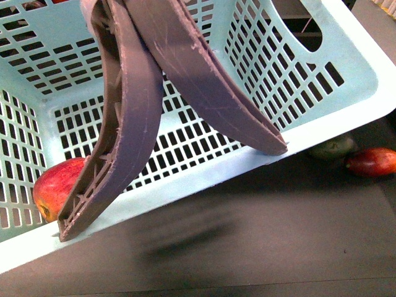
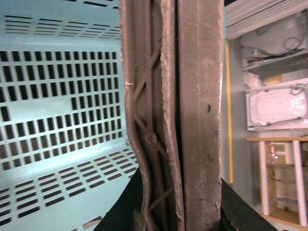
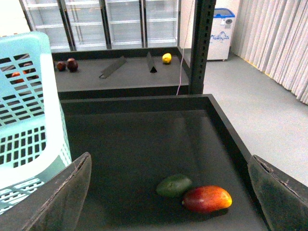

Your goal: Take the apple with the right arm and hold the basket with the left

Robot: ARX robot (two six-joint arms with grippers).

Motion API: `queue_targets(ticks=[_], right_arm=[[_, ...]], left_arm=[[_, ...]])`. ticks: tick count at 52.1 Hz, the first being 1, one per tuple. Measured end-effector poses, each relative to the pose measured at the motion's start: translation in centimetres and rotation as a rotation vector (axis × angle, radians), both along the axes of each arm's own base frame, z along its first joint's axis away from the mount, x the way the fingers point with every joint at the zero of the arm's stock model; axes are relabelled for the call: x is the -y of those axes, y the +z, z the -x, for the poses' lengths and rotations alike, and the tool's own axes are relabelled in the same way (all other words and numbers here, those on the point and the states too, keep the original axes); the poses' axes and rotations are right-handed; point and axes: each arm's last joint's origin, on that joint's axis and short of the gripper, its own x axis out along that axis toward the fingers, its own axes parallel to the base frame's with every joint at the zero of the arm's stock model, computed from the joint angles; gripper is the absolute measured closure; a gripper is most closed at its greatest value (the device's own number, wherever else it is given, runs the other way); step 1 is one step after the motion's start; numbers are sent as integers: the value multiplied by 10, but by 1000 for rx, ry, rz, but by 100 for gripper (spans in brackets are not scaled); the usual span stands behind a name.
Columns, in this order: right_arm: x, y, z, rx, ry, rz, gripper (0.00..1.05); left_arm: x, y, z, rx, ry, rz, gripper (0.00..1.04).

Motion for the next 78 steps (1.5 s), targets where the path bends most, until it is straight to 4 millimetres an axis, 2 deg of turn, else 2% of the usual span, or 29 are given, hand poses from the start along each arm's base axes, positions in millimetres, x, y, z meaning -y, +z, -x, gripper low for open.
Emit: queue_targets(ticks=[5, 9, 15, 19, 27, 32, 40, 53, 70, 78], right_arm=[[0, 0, 0, 0, 0, 0, 9], [0, 0, 0, 0, 0, 0, 9], [0, 0, 0, 1, 0, 0, 9], [0, 0, 0, 1, 0, 0, 9], [0, 0, 0, 1, 0, 0, 9], [0, 0, 0, 1, 0, 0, 9], [0, 0, 0, 1, 0, 0, 9], [0, 0, 0, 1, 0, 0, 9], [0, 0, 0, 1, 0, 0, 9], [0, 0, 0, 1, 0, 0, 9]], left_arm=[[-2, 1, -6, 42, 18, 155, 87], [-6, 2, -8, 24, 83, 202, 87], [-24, 4, -17, -4, 211, 285, 87], [-47, 2, -25, -12, 331, 317, 87], [-103, -21, -36, -43, 611, 313, 87], [-129, -32, -41, -51, 731, 300, 87], [-158, -49, -48, -80, 881, 285, 87], [-174, -80, -60, -160, 1010, 340, 87], [-181, -112, -62, -219, 1161, 299, 87], [-178, -128, -67, -264, 1176, 291, 87]])
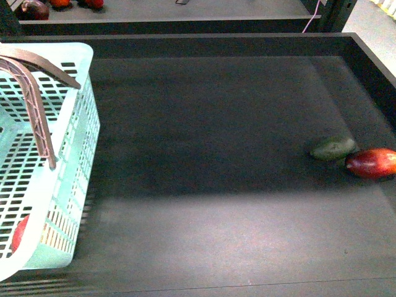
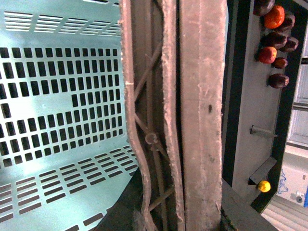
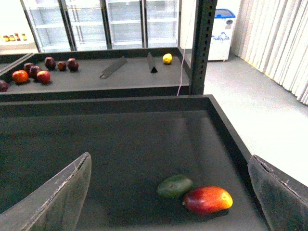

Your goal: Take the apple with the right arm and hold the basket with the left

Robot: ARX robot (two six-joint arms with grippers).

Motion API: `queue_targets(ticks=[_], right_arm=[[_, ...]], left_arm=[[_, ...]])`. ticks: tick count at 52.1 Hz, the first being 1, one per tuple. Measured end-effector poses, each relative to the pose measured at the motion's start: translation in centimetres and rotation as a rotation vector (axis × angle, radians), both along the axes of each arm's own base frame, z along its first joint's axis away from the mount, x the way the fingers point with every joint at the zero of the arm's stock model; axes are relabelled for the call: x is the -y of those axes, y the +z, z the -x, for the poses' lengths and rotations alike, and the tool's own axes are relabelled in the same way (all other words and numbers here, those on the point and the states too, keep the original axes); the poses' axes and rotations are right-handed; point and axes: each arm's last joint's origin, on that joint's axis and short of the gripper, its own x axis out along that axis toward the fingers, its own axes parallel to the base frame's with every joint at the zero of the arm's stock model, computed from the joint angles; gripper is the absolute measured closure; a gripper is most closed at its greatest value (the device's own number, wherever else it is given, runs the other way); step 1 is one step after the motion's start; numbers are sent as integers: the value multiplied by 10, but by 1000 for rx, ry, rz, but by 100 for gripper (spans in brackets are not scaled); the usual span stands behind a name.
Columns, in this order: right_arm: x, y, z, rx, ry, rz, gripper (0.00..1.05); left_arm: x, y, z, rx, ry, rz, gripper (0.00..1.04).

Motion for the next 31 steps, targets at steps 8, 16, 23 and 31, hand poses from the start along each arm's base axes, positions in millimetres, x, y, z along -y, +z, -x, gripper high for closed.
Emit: queue_targets(ticks=[8, 16, 23, 31], right_arm=[[0, 0, 0, 0, 0, 0, 9], [0, 0, 0, 0, 0, 0, 9], [0, 0, 0, 0, 0, 0, 9], [0, 0, 0, 0, 0, 0, 9]], left_arm=[[4, -8, 2, -23, -3, 13, 87], [6, -16, 7, -78, 6, 16, 87], [6, -19, 9, -107, 9, 14, 87], [6, -19, 10, -123, 9, 14, 78]])
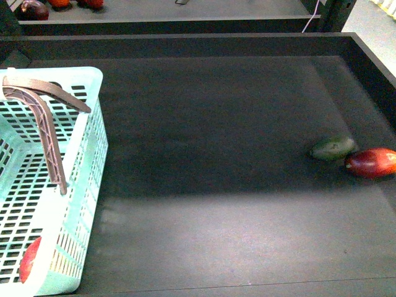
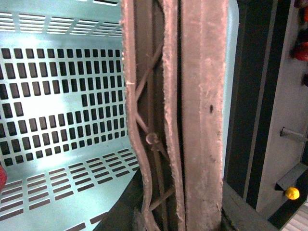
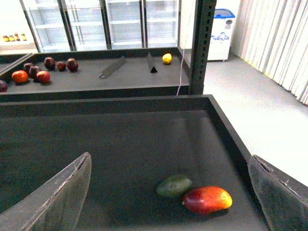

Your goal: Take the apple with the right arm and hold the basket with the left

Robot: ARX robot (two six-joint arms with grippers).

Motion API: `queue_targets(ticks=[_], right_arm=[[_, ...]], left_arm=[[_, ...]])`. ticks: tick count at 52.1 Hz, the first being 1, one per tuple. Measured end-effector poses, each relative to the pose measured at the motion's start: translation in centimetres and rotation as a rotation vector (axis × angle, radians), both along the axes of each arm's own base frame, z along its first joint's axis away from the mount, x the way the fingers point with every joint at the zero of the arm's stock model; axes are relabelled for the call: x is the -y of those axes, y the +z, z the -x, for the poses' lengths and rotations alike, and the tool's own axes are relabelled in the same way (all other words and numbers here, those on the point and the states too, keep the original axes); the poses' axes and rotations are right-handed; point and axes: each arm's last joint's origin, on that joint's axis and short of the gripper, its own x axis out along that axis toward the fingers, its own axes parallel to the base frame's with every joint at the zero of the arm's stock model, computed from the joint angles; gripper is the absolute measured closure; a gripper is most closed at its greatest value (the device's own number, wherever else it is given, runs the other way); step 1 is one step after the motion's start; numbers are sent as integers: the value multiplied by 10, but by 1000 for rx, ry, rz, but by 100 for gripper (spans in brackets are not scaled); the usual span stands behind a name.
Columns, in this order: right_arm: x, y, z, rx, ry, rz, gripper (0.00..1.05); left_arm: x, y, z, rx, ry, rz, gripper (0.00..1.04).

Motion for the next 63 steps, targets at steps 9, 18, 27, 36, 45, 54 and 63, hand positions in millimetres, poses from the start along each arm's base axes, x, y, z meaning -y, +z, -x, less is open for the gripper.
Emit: queue_targets(ticks=[9, 18, 27, 36, 45, 54, 63], right_arm=[[0, 0, 0, 0, 0, 0, 9], [0, 0, 0, 0, 0, 0, 9], [0, 0, 0, 0, 0, 0, 9], [0, 0, 0, 0, 0, 0, 9], [0, 0, 0, 0, 0, 0, 9], [0, 0, 0, 0, 1, 0, 9], [0, 0, 0, 0, 0, 0, 9]], left_arm=[[1, 7, 6, -19, -6, -1, 49], [-2, 32, 19, 5, -30, -12, 20], [0, 73, 40, 98, -147, -86, 8], [5, 107, 65, 175, -221, -131, 7], [7, 109, 68, 373, -439, -311, 18], [17, 87, 93, 574, -707, -1020, 46], [23, 70, 115, 522, -788, -1280, 75]])
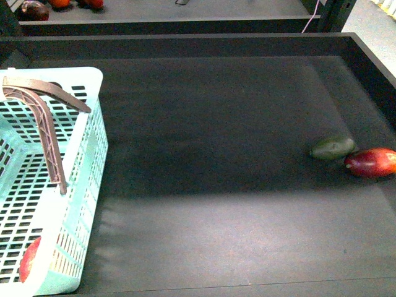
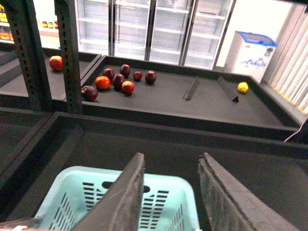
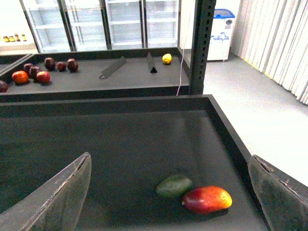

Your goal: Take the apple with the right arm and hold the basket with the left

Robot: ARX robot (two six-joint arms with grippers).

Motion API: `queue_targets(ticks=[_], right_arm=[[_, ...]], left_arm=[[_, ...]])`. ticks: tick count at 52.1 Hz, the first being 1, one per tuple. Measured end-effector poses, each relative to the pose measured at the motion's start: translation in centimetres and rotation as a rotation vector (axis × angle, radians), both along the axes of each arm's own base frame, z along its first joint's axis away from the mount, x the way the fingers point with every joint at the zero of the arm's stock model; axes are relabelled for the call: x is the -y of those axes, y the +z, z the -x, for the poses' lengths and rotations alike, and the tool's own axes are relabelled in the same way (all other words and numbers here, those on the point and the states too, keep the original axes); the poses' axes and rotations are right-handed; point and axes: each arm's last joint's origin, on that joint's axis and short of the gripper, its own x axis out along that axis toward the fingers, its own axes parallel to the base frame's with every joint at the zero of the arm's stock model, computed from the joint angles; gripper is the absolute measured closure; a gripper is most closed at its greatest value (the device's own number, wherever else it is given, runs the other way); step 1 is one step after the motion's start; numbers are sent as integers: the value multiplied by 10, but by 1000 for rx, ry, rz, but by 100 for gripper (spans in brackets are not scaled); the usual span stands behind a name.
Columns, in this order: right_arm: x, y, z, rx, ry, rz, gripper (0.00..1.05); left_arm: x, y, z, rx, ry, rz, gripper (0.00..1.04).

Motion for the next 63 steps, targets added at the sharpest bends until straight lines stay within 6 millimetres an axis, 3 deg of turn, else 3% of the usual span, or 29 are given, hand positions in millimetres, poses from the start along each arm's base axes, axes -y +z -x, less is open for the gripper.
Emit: queue_targets(ticks=[6, 45, 63], right_arm=[[0, 0, 0, 0, 0, 0, 9], [0, 0, 0, 0, 0, 0, 9], [0, 0, 0, 0, 0, 0, 9]], left_arm=[[8, -17, 15, -16, 23, -57, 101], [14, -54, 69, 7, -1, -79, 102], [14, -52, 78, 15, 0, -79, 102]])
